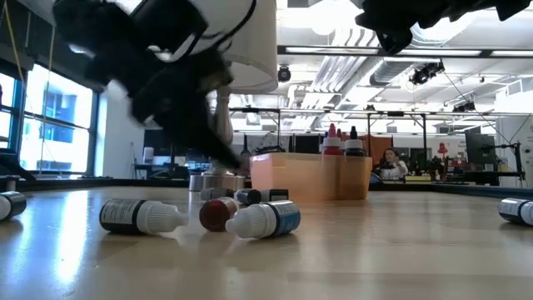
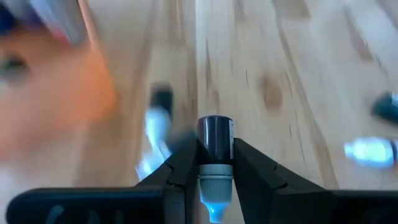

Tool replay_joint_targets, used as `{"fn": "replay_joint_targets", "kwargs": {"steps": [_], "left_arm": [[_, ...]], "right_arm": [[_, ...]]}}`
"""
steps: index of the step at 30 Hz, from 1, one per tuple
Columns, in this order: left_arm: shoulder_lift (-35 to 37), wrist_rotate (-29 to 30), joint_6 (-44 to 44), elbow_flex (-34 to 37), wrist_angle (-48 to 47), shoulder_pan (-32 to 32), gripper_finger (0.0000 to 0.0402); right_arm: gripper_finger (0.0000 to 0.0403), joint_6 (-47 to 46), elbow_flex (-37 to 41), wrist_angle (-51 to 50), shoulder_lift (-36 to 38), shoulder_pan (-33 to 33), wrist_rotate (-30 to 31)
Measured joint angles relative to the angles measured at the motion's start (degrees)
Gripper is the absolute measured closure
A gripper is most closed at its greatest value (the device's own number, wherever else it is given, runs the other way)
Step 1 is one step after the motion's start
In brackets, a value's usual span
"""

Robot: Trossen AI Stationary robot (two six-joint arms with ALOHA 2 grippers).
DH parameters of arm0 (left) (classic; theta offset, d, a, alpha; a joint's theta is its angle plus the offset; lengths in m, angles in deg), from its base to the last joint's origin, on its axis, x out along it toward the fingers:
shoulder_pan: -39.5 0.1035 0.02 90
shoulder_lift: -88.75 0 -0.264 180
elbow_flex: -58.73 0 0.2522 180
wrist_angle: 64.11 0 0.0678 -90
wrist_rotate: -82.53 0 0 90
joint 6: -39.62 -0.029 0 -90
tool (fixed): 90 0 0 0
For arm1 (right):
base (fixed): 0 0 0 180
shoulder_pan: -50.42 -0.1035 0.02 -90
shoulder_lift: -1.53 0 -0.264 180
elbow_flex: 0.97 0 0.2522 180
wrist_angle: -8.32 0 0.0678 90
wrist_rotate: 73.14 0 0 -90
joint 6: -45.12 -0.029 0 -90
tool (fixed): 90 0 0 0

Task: Pick & Place food coloring
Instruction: Put the bottom small red food coloring bottle into the orange bin

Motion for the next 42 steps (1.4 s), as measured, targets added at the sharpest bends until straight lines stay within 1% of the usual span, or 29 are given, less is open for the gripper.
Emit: {"fn": "replay_joint_targets", "kwargs": {"steps": [3,6,9,12,14,17,20,24,35,38,42], "left_arm": [[0.0,3.0,-5.3,-5.6,-1.8,0.2,0.0323],[0.0,7.8,-9.3,-12.1,-8.6,1.9,0.0321],[0.0,10.3,-9.3,-18.1,-15.5,5.4,0.0311],[-1.4,9.8,-7.9,-21.5,-19.0,9.2,0.0306],[-2.2,7.7,-7.6,-21.8,-19.9,11.5,0.0305],[-4.2,4.6,-7.6,-22.2,-18.7,14.4,0.0304],[-7.1,4.5,-7.6,-22.0,-19.4,16.3,0.0303],[-9.7,4.6,-7.6,-22.1,-18.0,17.7,0.0303],[-10.5,4.4,-9.4,-22.2,-15.9,18.0,0.0302],[-10.5,4.3,-9.6,-23.3,-16.6,18.0,0.0291],[-10.5,3.5,-10.9,-25.0,-17.8,18.0,0.0255]], "right_arm": [[0.0291,0.0,0.0,0.1,0.0,0.0,0.2],[0.0291,-0.5,0.0,0.1,0.0,0.0,1.9],[0.0291,-1.7,0.0,0.0,0.0,0.0,3.4],[0.0291,-1.9,0.0,0.0,0.0,0.0,3.4],[0.0291,-1.9,0.0,0.0,0.0,0.0,3.4],[0.0291,-1.9,0.0,-0.1,0.0,0.0,3.4],[0.0291,-1.9,0.0,-0.4,0.0,0.0,3.4],[0.0291,-1.9,0.0,-0.5,0.0,0.0,3.4],[0.0291,-1.9,0.0,-0.5,0.0,0.0,3.4],[0.0291,-1.9,0.0,-0.5,0.0,0.0,3.4],[0.0291,-1.9,0.0,-0.5,0.0,0.0,3.4]]}}
